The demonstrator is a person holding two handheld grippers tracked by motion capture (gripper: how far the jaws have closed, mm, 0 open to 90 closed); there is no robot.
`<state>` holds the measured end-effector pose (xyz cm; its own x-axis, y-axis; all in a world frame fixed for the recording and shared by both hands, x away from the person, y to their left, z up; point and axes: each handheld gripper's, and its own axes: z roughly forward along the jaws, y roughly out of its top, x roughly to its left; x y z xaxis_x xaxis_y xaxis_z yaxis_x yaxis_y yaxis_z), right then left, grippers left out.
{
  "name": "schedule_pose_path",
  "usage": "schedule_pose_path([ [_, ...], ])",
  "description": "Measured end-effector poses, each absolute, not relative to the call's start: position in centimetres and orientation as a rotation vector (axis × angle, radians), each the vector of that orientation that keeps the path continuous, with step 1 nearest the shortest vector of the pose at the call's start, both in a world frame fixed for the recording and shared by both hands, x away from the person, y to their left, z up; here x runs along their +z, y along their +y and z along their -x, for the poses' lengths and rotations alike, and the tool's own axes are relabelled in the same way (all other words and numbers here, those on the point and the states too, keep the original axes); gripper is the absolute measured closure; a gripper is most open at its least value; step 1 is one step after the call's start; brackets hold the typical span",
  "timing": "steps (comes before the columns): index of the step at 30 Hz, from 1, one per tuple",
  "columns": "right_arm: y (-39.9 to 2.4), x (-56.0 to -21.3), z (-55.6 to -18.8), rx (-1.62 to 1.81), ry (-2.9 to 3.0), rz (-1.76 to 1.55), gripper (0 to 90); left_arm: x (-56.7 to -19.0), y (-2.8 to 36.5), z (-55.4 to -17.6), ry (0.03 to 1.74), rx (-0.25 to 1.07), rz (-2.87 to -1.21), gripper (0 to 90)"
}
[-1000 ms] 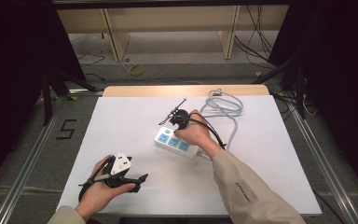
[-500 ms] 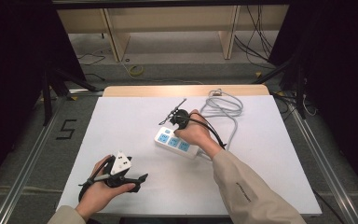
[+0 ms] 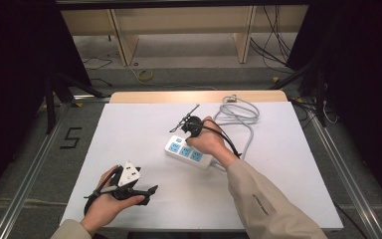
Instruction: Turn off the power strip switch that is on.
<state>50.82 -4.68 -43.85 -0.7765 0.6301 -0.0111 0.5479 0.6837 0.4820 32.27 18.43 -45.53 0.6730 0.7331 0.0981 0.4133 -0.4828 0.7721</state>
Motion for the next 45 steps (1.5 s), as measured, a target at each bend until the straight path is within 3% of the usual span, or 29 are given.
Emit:
schedule_pose_path([
  [25,-5.2,-43.3,-50.4,0.785,2.683,-0.937,90.0,-45.6,18.4,-32.3,0.878,0.546,-2.137,16.8],
  [45,-7.1,-42.7,-49.7,0.86,2.632,-0.942,70.9,-45.6,18.4,-32.3,0.879,0.55,-2.138,16.8],
])
